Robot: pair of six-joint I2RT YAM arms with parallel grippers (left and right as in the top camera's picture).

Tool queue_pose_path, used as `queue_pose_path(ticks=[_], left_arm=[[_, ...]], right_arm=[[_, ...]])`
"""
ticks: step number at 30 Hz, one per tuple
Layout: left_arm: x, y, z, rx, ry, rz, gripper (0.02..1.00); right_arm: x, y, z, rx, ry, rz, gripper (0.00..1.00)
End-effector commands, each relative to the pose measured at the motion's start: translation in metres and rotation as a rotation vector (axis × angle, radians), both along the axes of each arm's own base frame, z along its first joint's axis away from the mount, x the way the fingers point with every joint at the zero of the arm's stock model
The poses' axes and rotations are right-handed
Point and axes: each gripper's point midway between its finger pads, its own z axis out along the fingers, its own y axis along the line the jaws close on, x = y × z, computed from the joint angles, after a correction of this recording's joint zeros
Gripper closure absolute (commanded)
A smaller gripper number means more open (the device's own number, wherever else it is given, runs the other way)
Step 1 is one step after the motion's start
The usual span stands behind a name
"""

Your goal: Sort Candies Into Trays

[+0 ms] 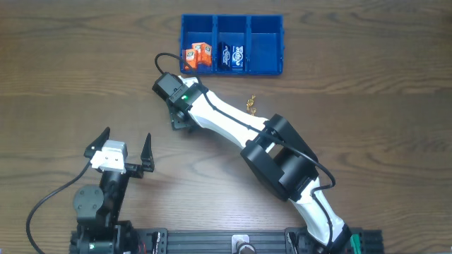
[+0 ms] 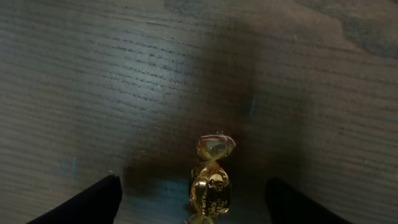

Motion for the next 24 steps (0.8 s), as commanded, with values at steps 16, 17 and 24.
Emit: queue_pose_path(ticks=[16, 17, 24], left_arm=[[-0.001, -0.0029, -0.0159, 0.004, 0.044, -0.019, 0.02], [-0.001, -0.0029, -0.0159, 0.004, 0.044, -0.019, 0.02], [-0.001, -0.0029, -0.0159, 0.004, 0.044, -0.019, 0.02]], right_arm=[[0.0074, -0.0138, -0.0152, -0.028, 0.01, -0.073, 0.774], [0.0074, -0.0138, -0.0152, -0.028, 0.01, -0.073, 0.803], [0.0083, -0.0133, -0.0132, -0.025, 0.007, -0.072, 0.963]])
